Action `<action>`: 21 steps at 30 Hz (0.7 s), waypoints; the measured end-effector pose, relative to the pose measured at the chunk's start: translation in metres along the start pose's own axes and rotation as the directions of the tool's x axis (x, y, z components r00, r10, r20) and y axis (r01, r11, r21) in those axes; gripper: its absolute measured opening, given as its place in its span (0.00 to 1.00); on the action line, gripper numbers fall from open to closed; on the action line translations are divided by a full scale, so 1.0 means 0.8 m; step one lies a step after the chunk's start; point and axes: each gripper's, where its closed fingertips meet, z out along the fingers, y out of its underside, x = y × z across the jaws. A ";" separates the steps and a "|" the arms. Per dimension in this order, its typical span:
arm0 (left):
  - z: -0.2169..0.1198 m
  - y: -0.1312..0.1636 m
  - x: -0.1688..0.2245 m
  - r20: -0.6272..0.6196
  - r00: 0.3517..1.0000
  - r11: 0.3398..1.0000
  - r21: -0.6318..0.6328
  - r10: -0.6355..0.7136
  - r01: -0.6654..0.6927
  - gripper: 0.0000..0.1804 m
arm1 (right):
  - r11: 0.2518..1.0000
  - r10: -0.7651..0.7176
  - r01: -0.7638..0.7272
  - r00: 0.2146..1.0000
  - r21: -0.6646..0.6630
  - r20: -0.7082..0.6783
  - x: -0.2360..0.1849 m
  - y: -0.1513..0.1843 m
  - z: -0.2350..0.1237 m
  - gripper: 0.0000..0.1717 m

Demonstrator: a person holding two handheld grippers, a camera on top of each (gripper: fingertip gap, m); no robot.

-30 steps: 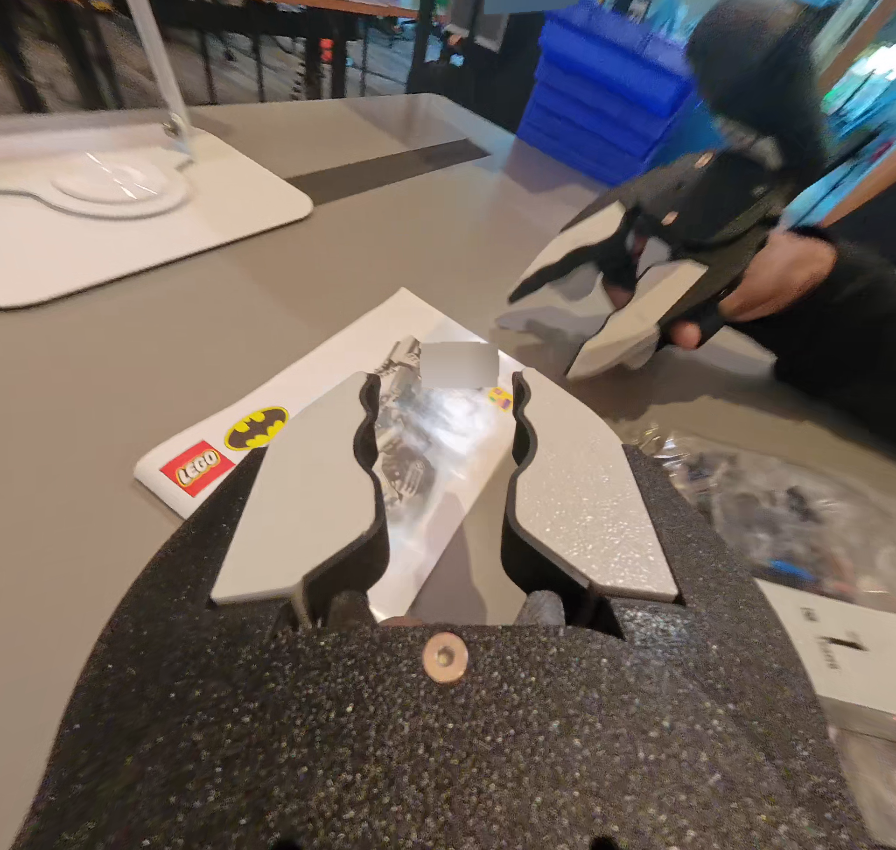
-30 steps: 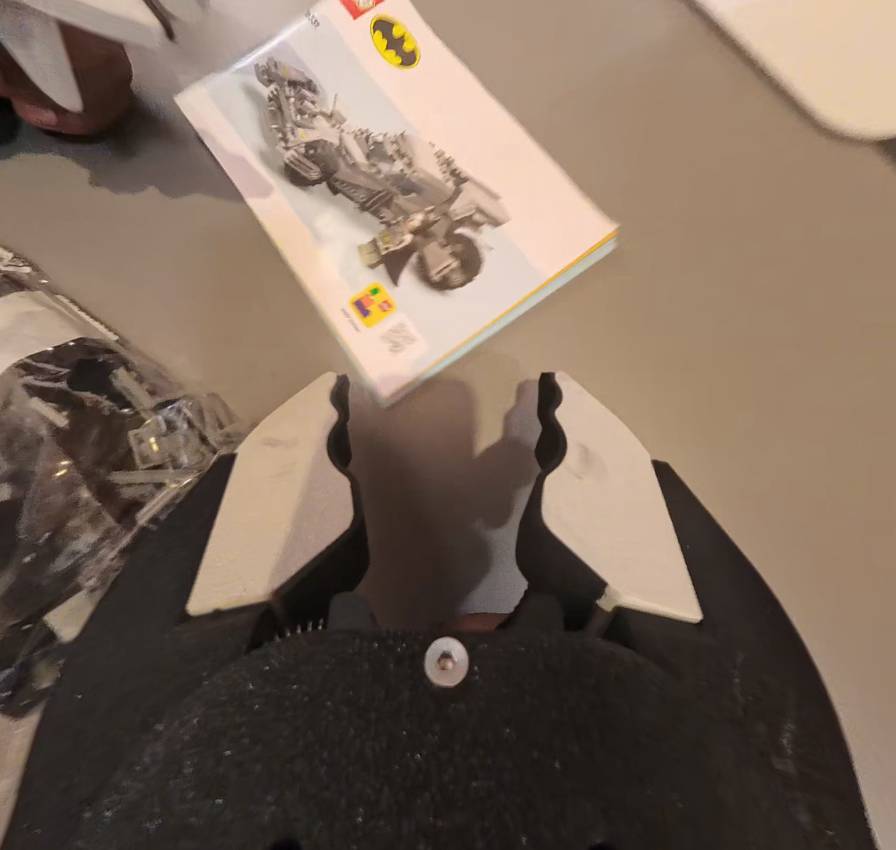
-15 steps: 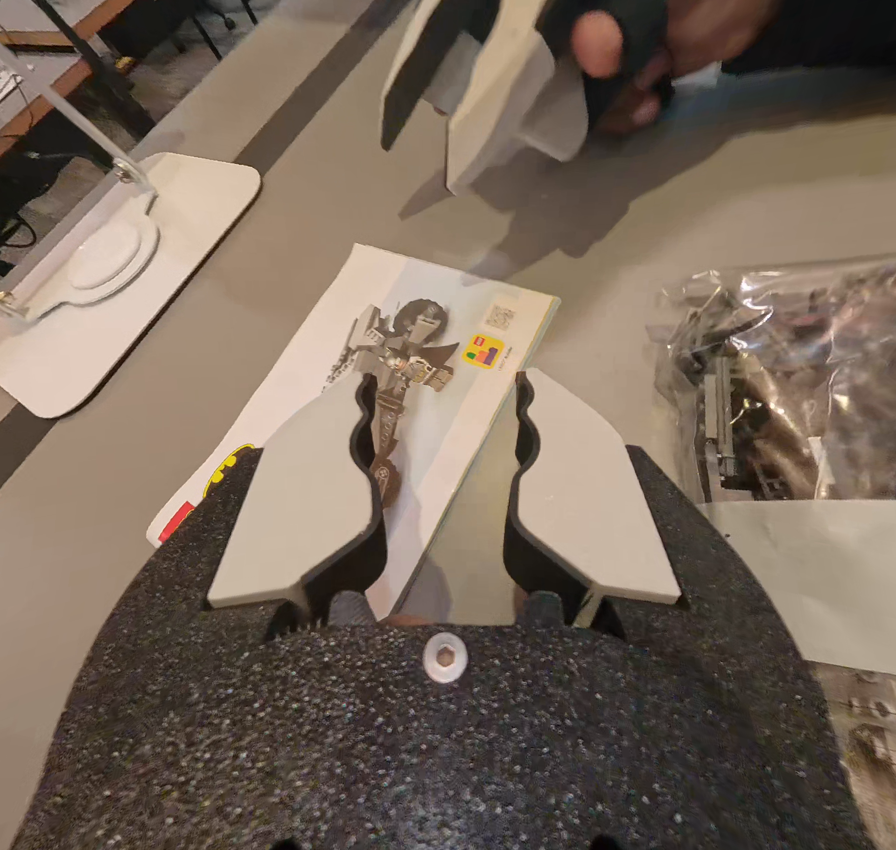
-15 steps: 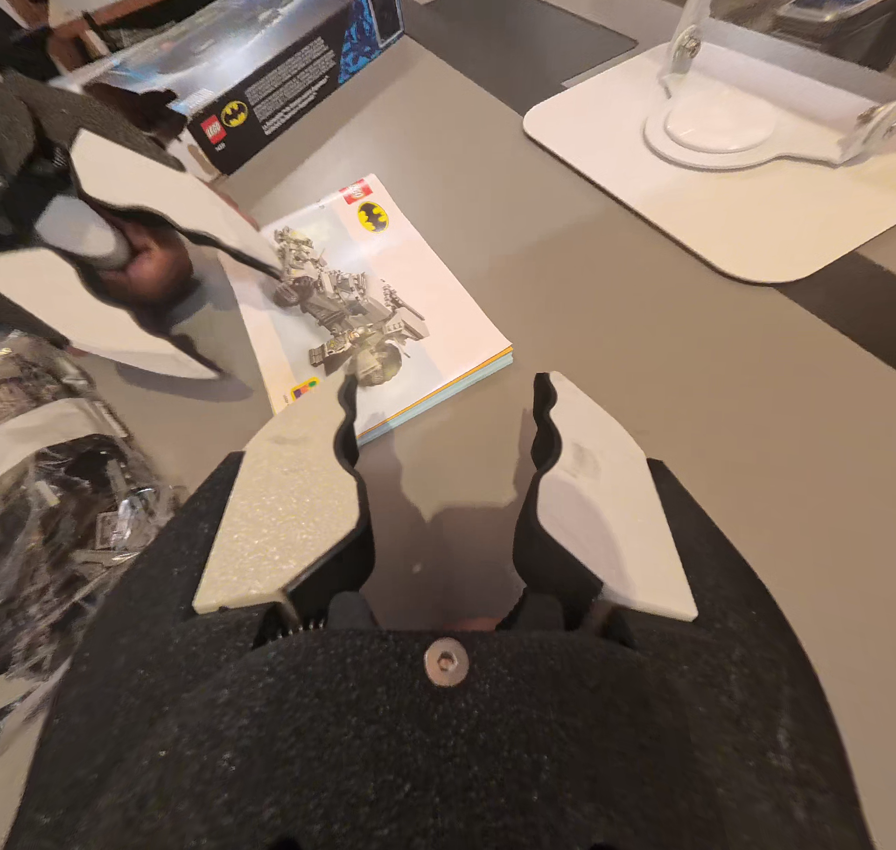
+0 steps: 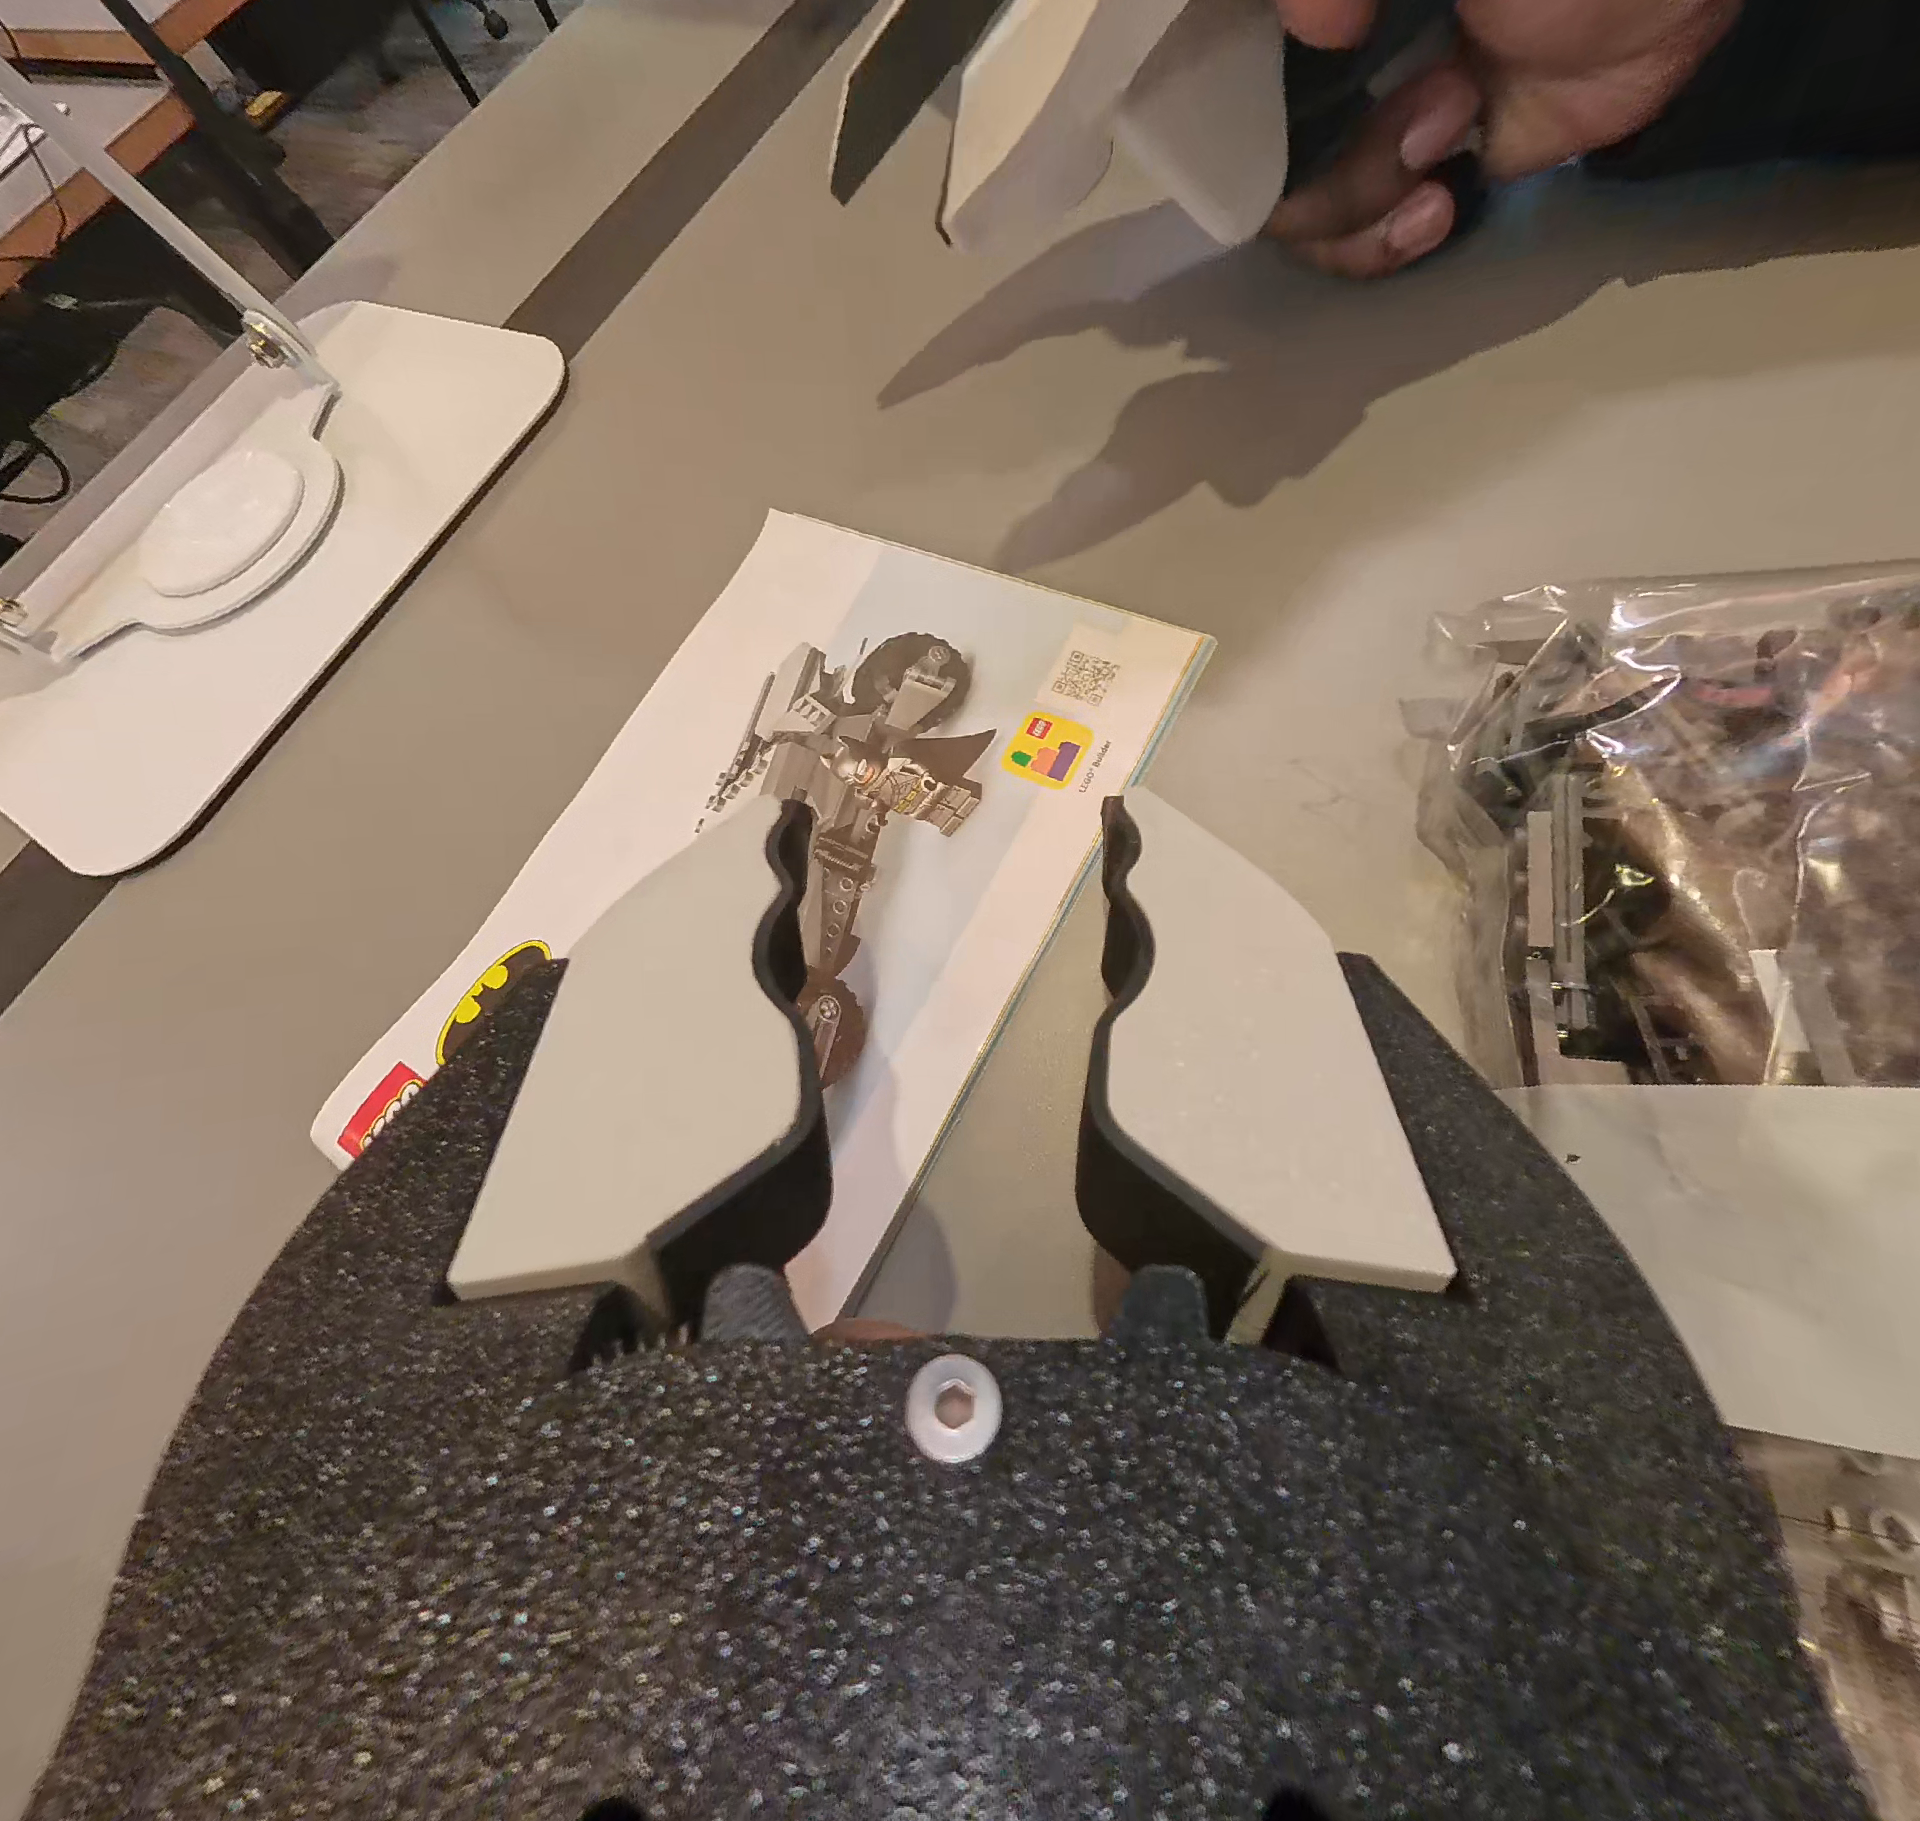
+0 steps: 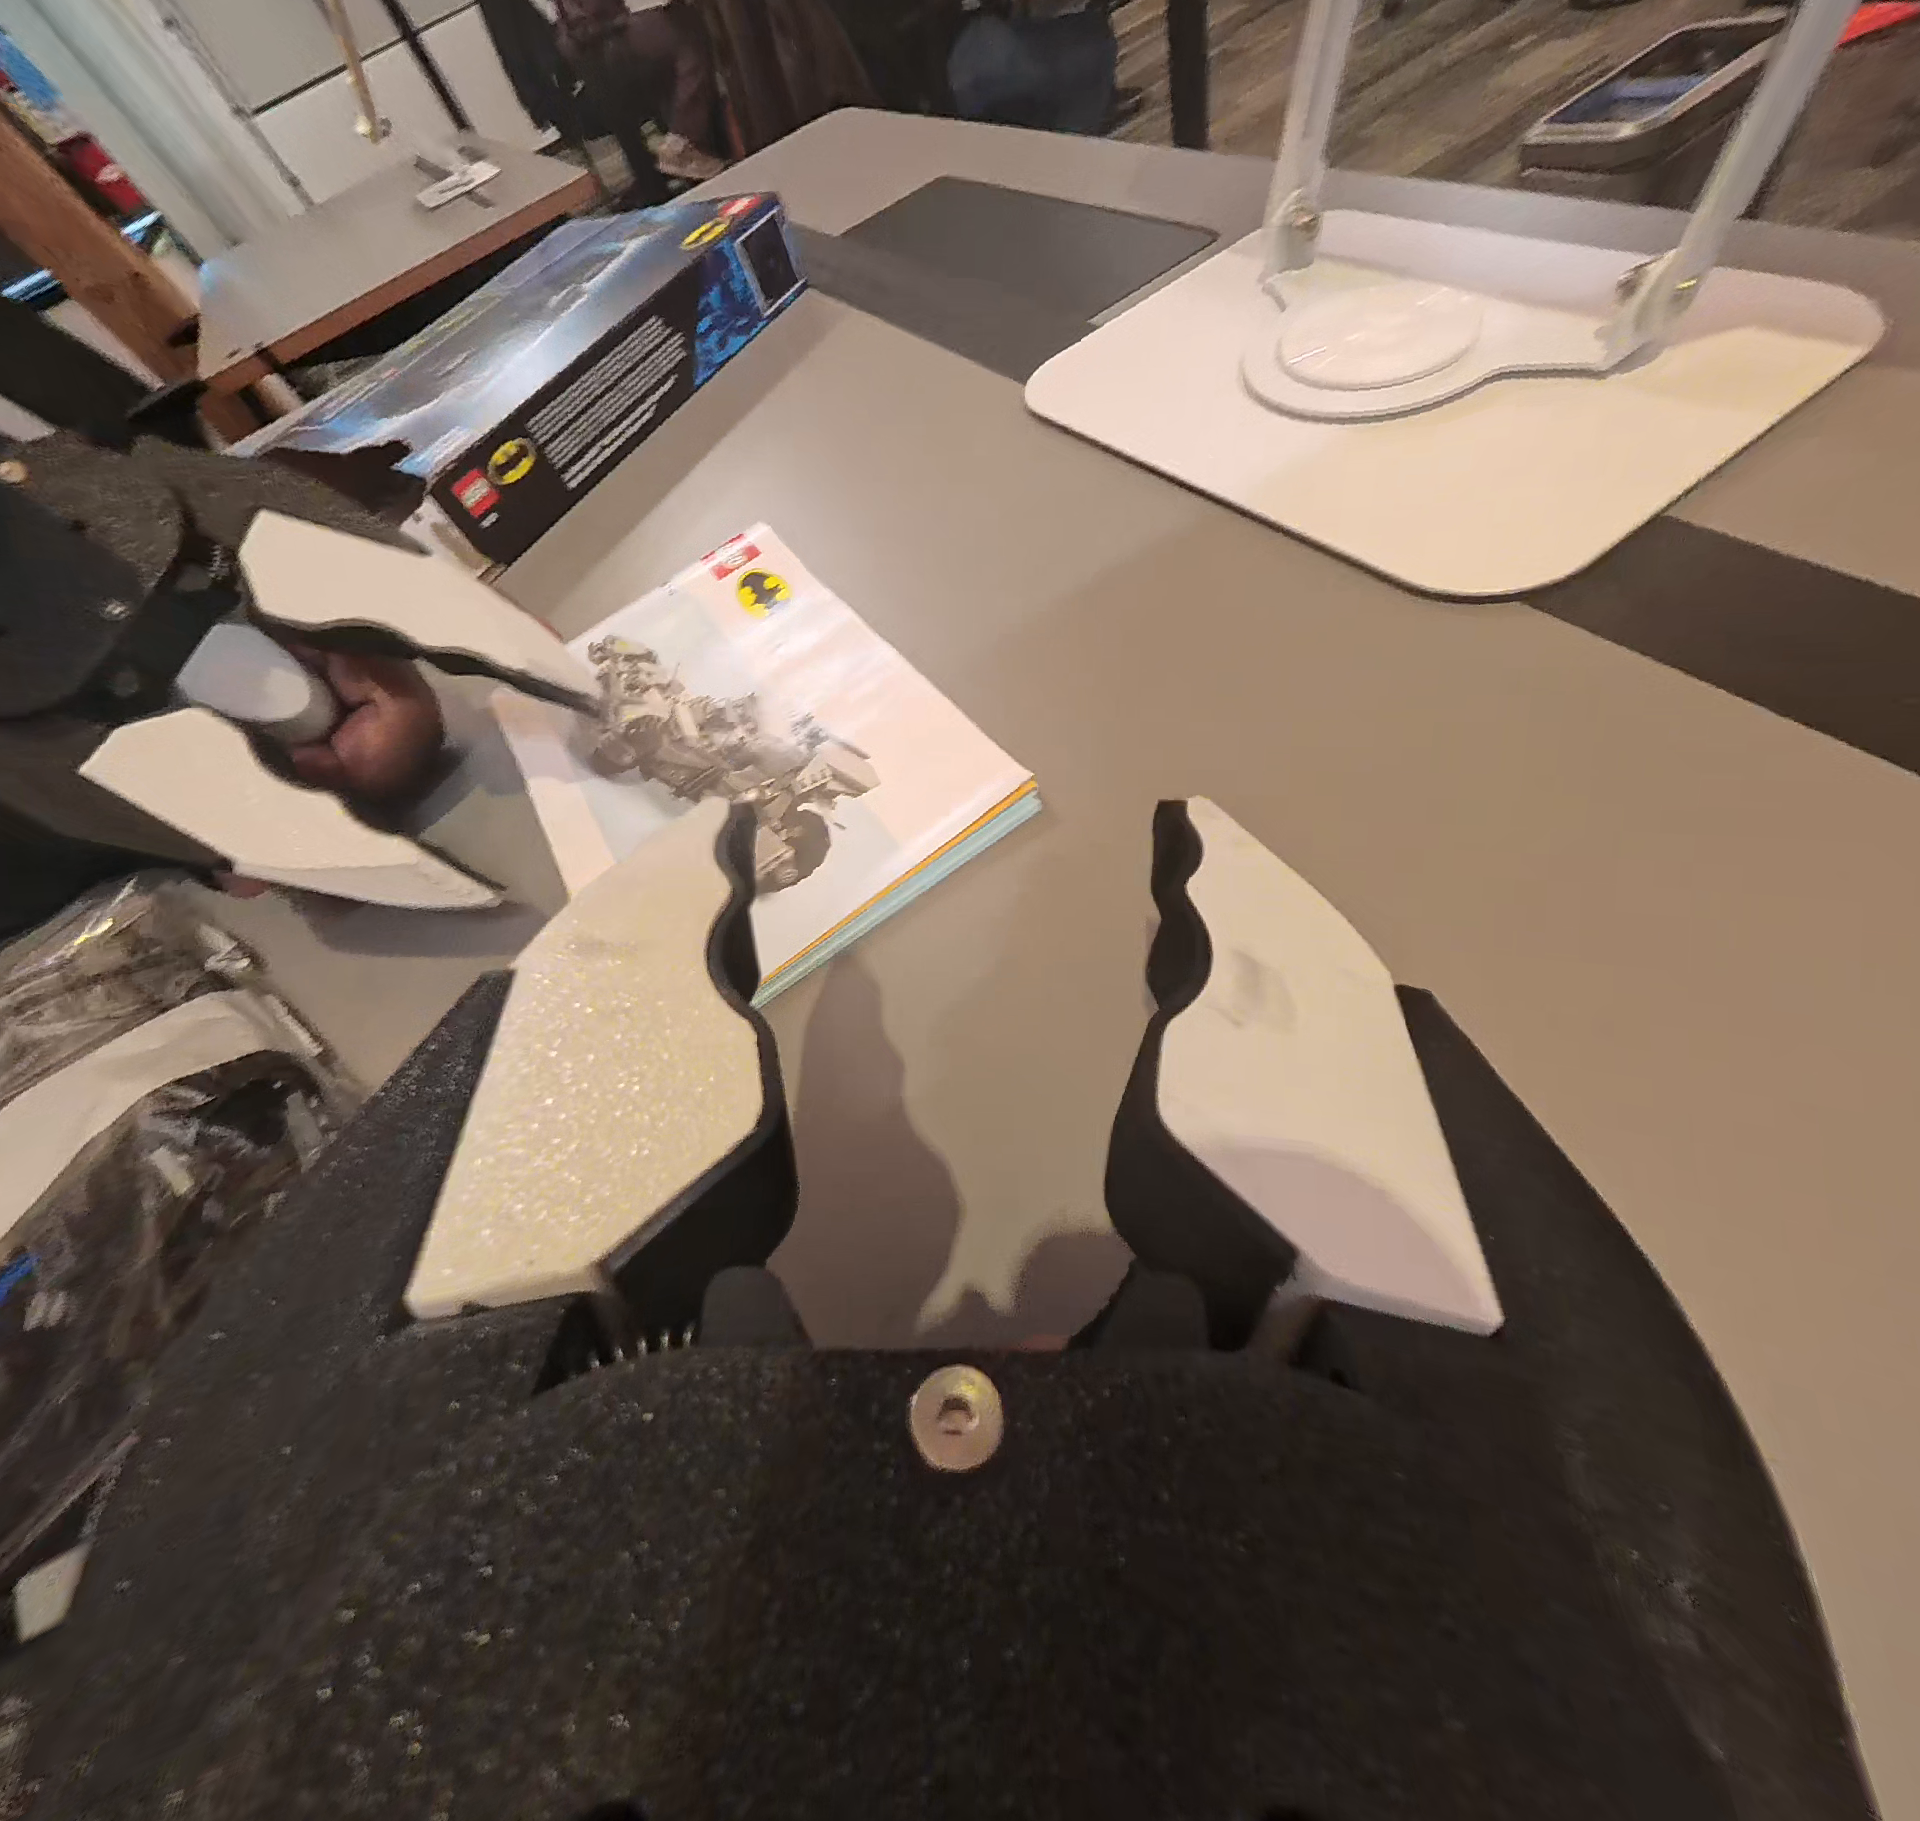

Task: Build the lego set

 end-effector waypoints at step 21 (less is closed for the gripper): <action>0.010 0.010 0.007 0.025 0.996 0.993 -0.077 0.091 -0.089 0.30 | 0.594 -0.227 -0.577 0.549 -0.561 -0.805 0.313 -0.060 -0.413 0.43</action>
